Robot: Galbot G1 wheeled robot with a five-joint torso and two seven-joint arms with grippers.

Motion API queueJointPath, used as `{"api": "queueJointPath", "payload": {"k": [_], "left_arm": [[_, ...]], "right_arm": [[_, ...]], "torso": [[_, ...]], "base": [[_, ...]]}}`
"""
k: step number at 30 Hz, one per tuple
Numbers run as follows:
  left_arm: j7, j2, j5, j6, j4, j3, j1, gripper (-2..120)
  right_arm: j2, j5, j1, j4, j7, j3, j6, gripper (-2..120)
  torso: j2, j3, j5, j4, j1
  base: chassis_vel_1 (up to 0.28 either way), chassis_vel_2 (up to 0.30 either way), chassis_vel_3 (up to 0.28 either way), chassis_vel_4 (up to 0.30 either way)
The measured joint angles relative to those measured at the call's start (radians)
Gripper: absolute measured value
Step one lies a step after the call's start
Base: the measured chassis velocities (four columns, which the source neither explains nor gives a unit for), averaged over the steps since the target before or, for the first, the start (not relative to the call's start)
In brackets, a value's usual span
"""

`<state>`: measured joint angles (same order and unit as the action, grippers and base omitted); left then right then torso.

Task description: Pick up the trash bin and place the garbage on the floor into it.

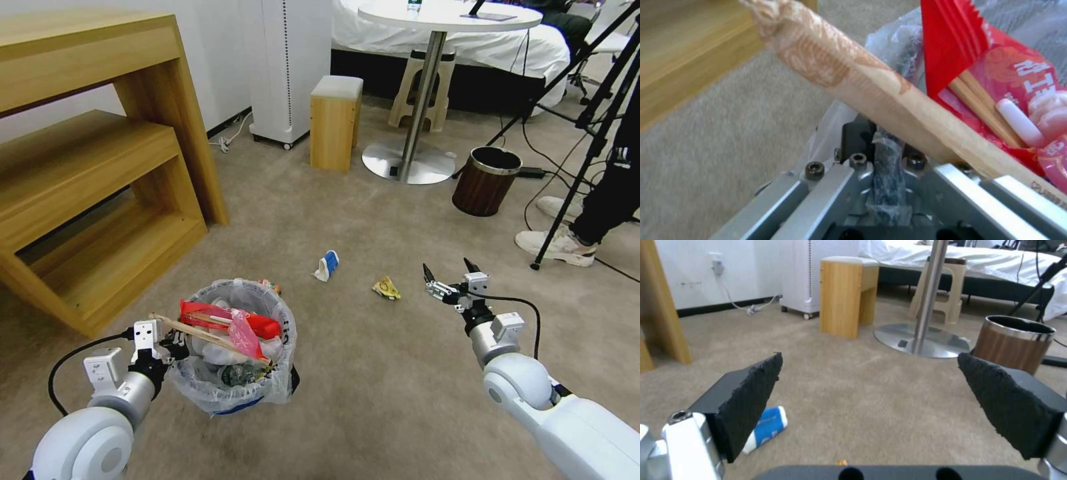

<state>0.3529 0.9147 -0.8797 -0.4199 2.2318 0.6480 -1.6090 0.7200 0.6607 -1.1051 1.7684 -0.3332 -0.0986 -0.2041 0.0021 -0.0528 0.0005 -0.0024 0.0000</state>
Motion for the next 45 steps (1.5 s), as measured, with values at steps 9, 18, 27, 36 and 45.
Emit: {"api": "queueJointPath", "payload": {"k": [9,18,27,36,45], "left_arm": [[0.007,-0.032,-0.02,0.01,-0.041,0.011,0.028,0],[0.006,-0.023,-0.019,0.018,-0.052,0.004,0.03,0],[0.016,-0.02,-0.024,0.01,-0.038,0.017,0.024,0],[0.035,-0.015,-0.023,-0.019,-0.025,0.038,0.001,0],[0.038,-0.004,-0.015,-0.024,-0.006,0.111,-0.045,0]], "right_arm": [[0.008,-0.006,-0.013,0.001,0.005,-0.001,-0.006,100],[0.019,-0.002,0.001,-0.001,0.008,0.013,-0.019,100],[0.018,0.0,0.004,0.001,0.01,0.016,-0.016,100],[0.01,0.012,-0.008,0.014,0.01,0.007,-0.013,100],[0.015,0.023,0.001,0.007,0.01,0.01,-0.014,100]], "torso": [[0.0,0.0,0.0,-0.0002,0.0],[0.0,0.0,0.0002,0.0001,0.0],[0.0,0.0,0.0002,0.0,0.0],[0.0,0.0,0.0002,-0.0001,0.0],[0.0,0.0,0.0001,0.0001,0.0]], "base": [[-0.168,0.167,0.173,-0.167],[-0.072,0.086,0.077,-0.061],[0.0,0.0,0.0,0.0],[0.0,0.0,0.0,0.0],[0.0,0.0,0.0,0.0]]}}
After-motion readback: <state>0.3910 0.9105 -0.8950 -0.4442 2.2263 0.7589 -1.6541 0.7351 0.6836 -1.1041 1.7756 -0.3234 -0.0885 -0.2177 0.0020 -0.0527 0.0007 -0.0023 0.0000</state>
